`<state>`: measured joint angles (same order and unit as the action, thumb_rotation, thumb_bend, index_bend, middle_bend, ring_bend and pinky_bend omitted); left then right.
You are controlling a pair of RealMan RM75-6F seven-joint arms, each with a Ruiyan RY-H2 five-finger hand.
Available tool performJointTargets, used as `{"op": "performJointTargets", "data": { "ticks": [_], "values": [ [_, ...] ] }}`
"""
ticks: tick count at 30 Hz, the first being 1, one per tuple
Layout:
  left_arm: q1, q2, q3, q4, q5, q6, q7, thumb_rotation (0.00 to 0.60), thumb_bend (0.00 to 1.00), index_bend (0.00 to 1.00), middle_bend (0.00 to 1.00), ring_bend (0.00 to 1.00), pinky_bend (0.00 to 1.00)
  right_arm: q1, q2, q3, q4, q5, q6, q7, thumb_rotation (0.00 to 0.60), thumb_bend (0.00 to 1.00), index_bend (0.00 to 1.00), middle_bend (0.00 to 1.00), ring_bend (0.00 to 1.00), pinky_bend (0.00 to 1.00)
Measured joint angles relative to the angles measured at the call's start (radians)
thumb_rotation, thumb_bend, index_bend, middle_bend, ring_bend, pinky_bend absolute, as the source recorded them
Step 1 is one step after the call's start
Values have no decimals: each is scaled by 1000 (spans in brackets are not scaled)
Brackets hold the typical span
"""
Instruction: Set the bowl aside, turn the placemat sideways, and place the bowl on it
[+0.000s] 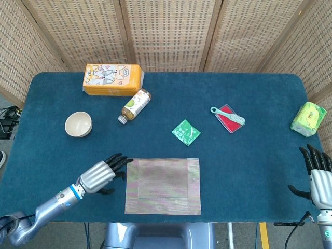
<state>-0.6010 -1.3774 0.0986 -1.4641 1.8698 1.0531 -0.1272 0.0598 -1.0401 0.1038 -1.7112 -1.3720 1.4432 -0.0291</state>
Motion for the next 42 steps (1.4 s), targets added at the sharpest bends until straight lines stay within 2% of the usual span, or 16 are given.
{"op": "performJointTargets", "data": {
  "ticks": [6,13,23,38,42],
  "values": [
    [-25,-65,43,28,60,-11,-4,600,231,387,0,0,0,2,-2,5,7,13,-4,-2,600,0,0,0,0,0],
    [-42,-154,91,131,115,15,-8,600,231,387,0,0,0,4,0,9,13,28,-14,4,600,0,0,0,0,0],
    [-30,-178,153,202,129,70,-22,600,231,387,0,0,0,6,0,8,12,30,-21,5,600,0,0,0,0,0],
    [-33,-266,148,282,104,81,-16,600,234,387,0,0,0,1,7,9,9,25,-13,22,600,0,0,0,0,0],
    [-37,-272,148,285,95,75,-17,600,288,393,0,0,0,1,8,9,10,25,-13,24,600,0,0,0,0,0]
  ]
}}
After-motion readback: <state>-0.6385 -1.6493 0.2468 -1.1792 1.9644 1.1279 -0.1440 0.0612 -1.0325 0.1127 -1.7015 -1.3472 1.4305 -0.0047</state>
